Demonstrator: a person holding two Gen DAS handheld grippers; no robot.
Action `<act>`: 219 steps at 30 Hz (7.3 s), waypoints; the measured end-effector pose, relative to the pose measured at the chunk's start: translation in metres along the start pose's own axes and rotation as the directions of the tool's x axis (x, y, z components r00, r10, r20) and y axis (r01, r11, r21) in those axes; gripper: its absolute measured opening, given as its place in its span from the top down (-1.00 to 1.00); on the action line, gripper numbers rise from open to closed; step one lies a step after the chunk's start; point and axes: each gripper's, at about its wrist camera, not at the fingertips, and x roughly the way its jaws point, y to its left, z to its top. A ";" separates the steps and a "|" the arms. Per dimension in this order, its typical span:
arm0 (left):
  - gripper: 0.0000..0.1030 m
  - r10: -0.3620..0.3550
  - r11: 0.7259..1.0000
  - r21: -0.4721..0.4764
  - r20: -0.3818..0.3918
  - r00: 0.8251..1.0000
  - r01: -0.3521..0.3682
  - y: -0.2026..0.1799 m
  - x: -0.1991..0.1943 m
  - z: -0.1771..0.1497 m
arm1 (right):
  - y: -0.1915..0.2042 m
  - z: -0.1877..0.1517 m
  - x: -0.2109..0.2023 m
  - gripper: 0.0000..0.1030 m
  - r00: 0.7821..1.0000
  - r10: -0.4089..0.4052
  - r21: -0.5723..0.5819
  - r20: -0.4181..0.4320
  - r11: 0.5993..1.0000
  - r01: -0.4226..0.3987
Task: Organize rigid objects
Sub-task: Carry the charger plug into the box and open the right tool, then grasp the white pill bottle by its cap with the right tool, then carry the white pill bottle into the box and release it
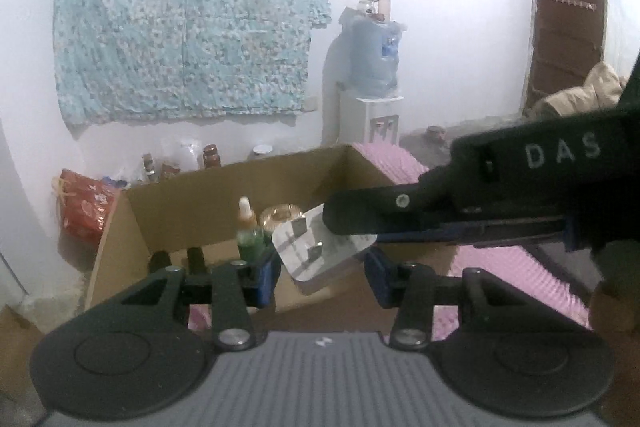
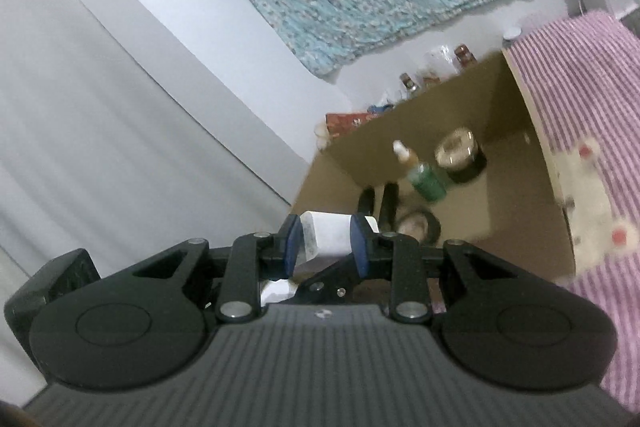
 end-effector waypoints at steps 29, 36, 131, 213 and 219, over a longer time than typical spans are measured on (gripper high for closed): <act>0.08 -0.097 0.971 -0.240 -0.379 0.921 0.003 0.049 0.160 0.027 | -0.077 0.085 0.150 0.47 0.934 -0.247 -0.087 -0.258 0.969 0.232; -0.04 -0.101 0.964 -0.266 -0.357 0.929 0.002 0.049 0.161 0.029 | -0.078 0.081 0.147 0.47 0.947 -0.224 -0.091 -0.229 0.974 0.208; -0.06 -0.059 0.995 -0.081 -0.111 0.992 0.050 0.052 -0.009 -0.079 | 0.004 -0.052 0.040 0.45 0.973 -0.163 0.072 -0.163 0.982 0.176; -0.32 -0.159 0.987 -0.014 -0.224 0.962 0.160 0.038 0.123 0.011 | -0.084 0.049 0.091 0.36 0.983 -0.158 0.030 -0.088 0.986 0.162; -0.76 -0.149 0.988 0.010 -0.151 0.977 0.152 0.029 0.102 0.017 | -0.080 0.053 0.068 0.23 0.989 -0.145 0.047 -0.023 0.988 0.146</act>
